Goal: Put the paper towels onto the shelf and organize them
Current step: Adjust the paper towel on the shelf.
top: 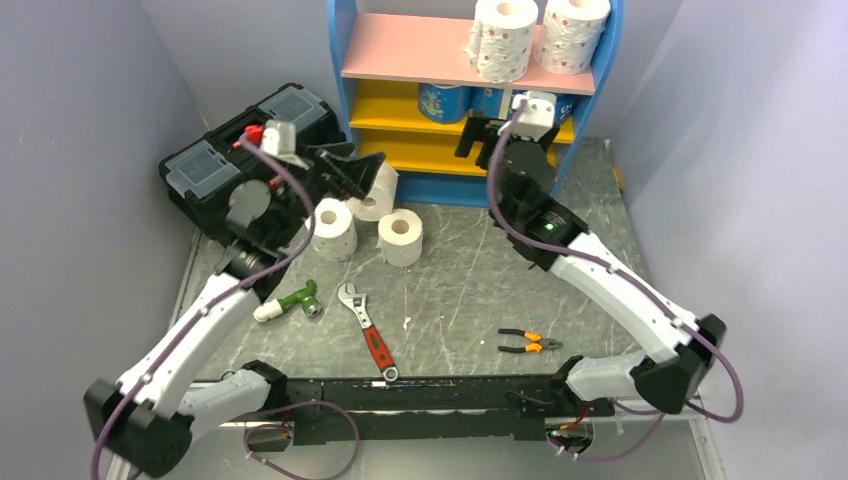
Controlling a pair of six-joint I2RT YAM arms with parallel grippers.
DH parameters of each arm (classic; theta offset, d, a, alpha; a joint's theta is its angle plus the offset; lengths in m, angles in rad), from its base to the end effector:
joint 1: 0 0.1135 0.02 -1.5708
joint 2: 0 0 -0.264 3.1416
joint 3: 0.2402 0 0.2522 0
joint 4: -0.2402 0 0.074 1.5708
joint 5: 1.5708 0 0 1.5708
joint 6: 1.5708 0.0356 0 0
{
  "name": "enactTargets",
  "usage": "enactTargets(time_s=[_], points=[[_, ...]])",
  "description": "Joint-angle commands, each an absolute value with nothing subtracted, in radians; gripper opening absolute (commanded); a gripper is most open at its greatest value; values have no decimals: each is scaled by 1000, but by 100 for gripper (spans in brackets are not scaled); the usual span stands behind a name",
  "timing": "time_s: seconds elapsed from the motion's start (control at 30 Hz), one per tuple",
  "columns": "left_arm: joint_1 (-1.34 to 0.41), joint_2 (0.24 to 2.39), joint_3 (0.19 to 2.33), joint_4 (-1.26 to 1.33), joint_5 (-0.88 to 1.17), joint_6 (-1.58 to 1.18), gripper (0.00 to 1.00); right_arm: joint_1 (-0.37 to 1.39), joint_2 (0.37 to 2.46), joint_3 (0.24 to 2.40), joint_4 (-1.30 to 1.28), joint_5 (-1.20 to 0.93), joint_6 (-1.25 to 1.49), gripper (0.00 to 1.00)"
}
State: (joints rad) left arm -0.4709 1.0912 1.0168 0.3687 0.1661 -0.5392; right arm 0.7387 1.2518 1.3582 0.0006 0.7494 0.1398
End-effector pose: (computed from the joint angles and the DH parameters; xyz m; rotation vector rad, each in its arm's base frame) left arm 0.2213 -0.1193 0.4210 0.1041 1.3391 -0.9678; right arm 0.2188 0.1665 0.4605 0.1688 1.4850 0.1608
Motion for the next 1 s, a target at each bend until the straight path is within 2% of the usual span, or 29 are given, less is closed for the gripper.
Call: enactTargets(time_s=[0.0, 0.23, 0.37, 0.5, 0.97], points=[[-472, 947, 906, 237, 66, -540, 95, 770, 1359, 1434, 259, 1037, -77, 98], [-472, 725, 797, 45, 22, -563, 98, 776, 1575, 1592, 490, 1175, -302, 100], [-472, 625, 743, 2, 22, -579, 98, 755, 1649, 1669, 524, 1197, -353, 100], [-472, 574, 718, -54, 35, -581, 98, 719, 1684, 1727, 437, 1183, -284, 100], [-472, 485, 668, -246, 37, -498, 99, 688, 1673, 1734, 366, 1112, -219, 100]])
